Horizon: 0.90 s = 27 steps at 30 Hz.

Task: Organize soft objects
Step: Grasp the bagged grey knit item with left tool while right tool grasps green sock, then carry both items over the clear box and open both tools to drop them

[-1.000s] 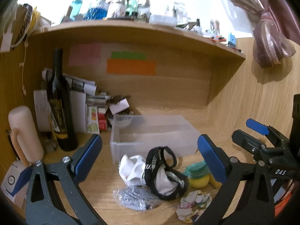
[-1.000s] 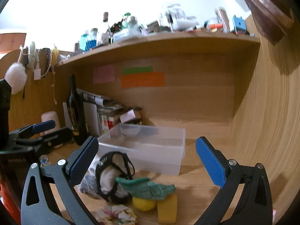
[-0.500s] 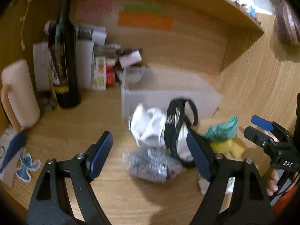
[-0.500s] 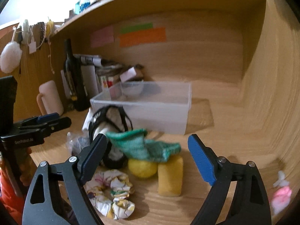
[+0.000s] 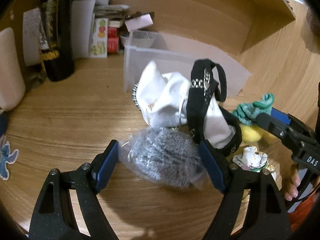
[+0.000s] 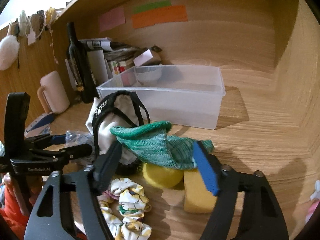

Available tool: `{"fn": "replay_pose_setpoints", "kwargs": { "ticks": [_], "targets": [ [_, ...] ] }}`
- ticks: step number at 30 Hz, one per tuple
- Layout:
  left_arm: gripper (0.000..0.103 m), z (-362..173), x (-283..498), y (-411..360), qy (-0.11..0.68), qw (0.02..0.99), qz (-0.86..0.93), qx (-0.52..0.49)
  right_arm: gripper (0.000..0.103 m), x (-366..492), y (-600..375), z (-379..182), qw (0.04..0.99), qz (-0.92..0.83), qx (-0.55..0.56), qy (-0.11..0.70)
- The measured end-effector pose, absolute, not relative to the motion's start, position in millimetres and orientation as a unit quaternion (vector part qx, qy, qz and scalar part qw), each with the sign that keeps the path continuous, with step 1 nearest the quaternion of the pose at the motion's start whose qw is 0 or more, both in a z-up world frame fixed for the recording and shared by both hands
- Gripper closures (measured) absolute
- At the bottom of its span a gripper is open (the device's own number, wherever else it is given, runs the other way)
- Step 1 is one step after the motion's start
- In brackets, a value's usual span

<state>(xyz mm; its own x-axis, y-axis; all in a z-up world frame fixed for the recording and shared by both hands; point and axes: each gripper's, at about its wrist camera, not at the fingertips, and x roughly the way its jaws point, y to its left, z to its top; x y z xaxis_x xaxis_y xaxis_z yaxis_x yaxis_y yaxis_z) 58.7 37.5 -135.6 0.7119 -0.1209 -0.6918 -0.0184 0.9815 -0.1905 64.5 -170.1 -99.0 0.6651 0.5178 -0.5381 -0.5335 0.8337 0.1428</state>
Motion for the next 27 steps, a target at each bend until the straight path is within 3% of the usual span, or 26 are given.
{"fn": "replay_pose_setpoints", "kwargs": {
  "ticks": [2, 4, 7, 12, 17, 27],
  "targets": [
    [0.025, -137.1, 59.1, 35.2, 0.377, 0.922, -0.028, -0.089, 0.050, 63.0, -171.7, -99.0, 0.914, 0.286, -0.015, 0.288],
    [0.037, -136.1, 57.1, 32.5, 0.377, 0.922, -0.037, -0.084, 0.065, 64.8, -173.4, -99.2, 0.914, 0.284, -0.012, 0.289],
    [0.043, -134.4, 52.1, 28.8, 0.372, 0.924, -0.034, -0.077, 0.076, 66.4, -178.3, -97.7, 0.917, 0.281, -0.001, 0.284],
    [0.053, -125.8, 39.3, 27.3, 0.358, 0.931, -0.017, -0.062, 0.083, 64.8, -182.2, -91.8, 0.922, 0.277, 0.002, 0.271],
    [0.055, -111.4, 31.4, 35.6, 0.340, 0.939, 0.000, -0.060, 0.089, 62.2, -187.9, -80.8, 0.929, 0.272, 0.006, 0.250],
    [0.055, -60.9, 31.8, 53.2, 0.272, 0.960, 0.016, -0.067, 0.089, 62.2, -198.4, -45.9, 0.945, 0.260, 0.013, 0.198]
  ]
}}
